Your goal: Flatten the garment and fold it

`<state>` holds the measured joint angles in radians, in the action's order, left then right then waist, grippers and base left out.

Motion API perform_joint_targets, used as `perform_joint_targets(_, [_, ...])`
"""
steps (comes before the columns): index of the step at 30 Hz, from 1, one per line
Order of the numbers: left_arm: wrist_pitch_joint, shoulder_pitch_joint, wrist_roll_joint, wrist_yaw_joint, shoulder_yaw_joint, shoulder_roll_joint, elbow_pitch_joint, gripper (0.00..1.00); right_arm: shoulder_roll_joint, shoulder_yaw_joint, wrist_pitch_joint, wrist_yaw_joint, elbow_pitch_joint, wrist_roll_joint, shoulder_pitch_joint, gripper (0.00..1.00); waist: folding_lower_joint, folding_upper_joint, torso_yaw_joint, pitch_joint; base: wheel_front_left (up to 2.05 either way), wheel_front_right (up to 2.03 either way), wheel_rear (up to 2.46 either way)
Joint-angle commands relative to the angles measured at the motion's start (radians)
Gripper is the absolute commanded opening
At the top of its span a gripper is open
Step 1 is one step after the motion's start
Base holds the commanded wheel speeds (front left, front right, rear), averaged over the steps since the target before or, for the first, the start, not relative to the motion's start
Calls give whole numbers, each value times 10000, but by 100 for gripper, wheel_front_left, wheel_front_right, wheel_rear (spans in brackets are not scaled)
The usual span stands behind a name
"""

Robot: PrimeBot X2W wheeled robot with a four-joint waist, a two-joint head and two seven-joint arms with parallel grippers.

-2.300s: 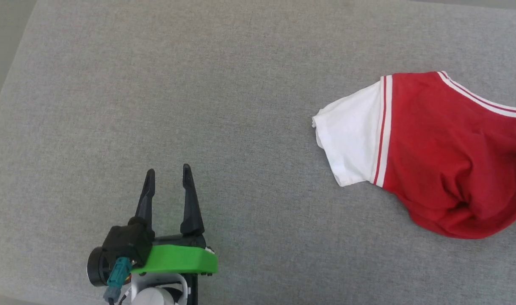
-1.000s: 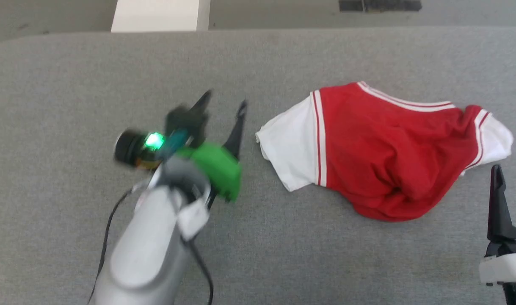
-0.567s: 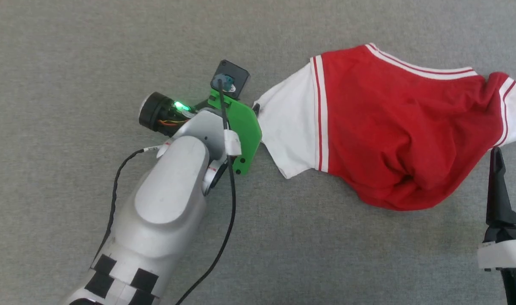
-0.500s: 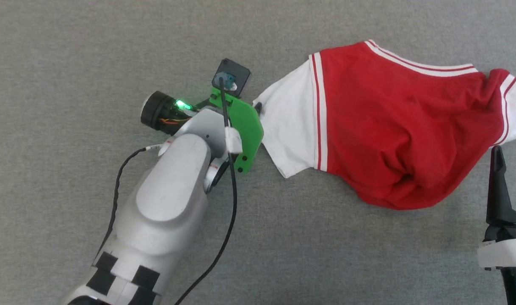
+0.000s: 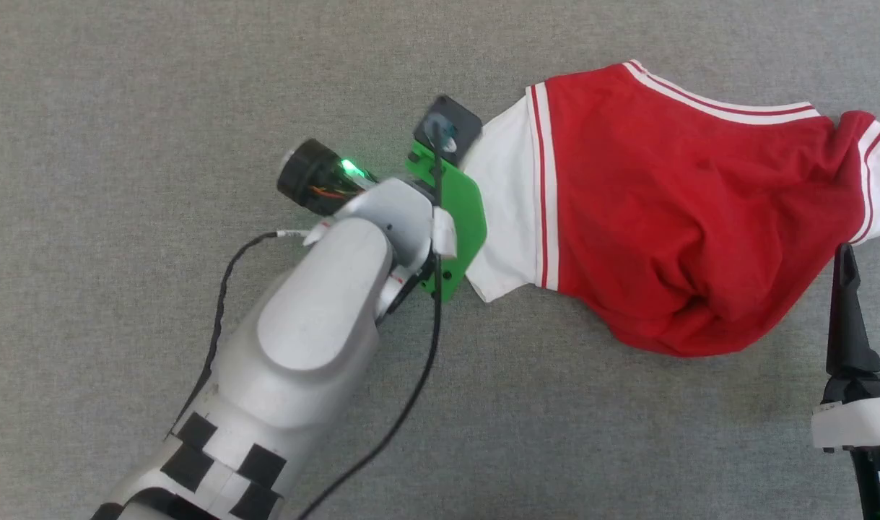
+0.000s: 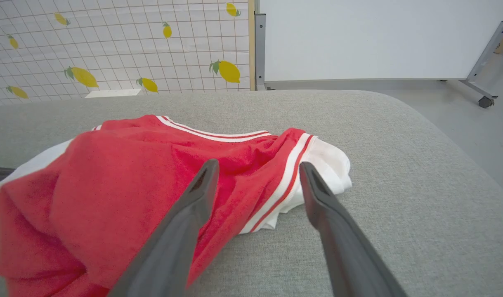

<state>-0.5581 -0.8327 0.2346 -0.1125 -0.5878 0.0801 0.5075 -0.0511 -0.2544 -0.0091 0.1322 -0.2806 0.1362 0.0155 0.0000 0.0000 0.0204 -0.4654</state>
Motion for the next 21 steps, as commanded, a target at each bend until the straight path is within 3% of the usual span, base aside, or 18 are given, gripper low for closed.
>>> perform_joint_targets(1, [-78, 642, 93, -107, -284, 118, 360, 0, 8, 24, -2, -15, 32, 16, -183, 100, 0, 0, -21, 57, 0, 0, 0])
perform_joint_targets(6, [732, 810, 131, 179, -180, 94, 396, 0, 8, 6, 15, -15, 119, 4, -180, 100, 0, 0, -91, 301, 0, 0, 0])
perform_joint_targets(12, [2239, 1146, 530, 1077, 590, 1, 23, 0, 8, -36, -8, -15, 228, 11, -45, 100, 0, 0, -205, 912, 0, 0, 0])
perform_joint_targets(21, [3288, 3766, 1703, 2341, 2226, 578, -2520, 0, 9, -24, 98, -15, 402, 90, 458, 100, 0, 0, -310, 1907, 0, 0, 0])
